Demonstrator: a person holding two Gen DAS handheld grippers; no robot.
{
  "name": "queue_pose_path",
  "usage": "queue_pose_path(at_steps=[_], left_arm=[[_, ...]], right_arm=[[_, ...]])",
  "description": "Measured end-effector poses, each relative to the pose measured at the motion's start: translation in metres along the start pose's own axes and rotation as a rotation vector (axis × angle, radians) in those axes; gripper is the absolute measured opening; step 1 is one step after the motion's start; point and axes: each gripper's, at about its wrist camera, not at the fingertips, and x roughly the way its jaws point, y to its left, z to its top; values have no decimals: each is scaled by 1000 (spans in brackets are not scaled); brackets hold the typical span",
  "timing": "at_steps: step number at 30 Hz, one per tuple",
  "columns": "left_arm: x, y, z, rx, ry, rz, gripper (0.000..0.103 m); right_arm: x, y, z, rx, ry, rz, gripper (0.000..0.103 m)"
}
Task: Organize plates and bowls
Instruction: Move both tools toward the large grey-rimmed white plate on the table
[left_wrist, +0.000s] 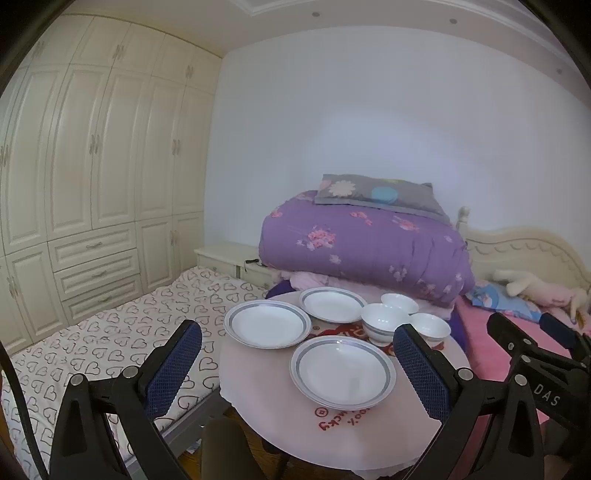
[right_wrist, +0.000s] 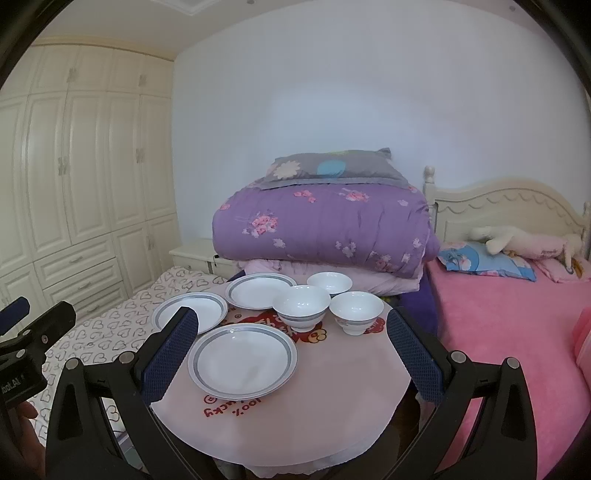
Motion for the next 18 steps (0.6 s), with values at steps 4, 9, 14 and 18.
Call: queue_pose_path(at_steps=[4,9,14,18], left_arm=[[-1,0,0,-2,-3,-7,102],[6,2,-2,-5,11,-7,102],[37,12,-5,-38,96,-8,102],[74,18,-8,-49,173,15,102]], right_arm=[[-1,-1,3,1,-5,-2,103],[1,-1,1,1,-1,3,103],[25,-7,-3,-5,59,9,103],[57,-14,-12,-4,133,7,103]])
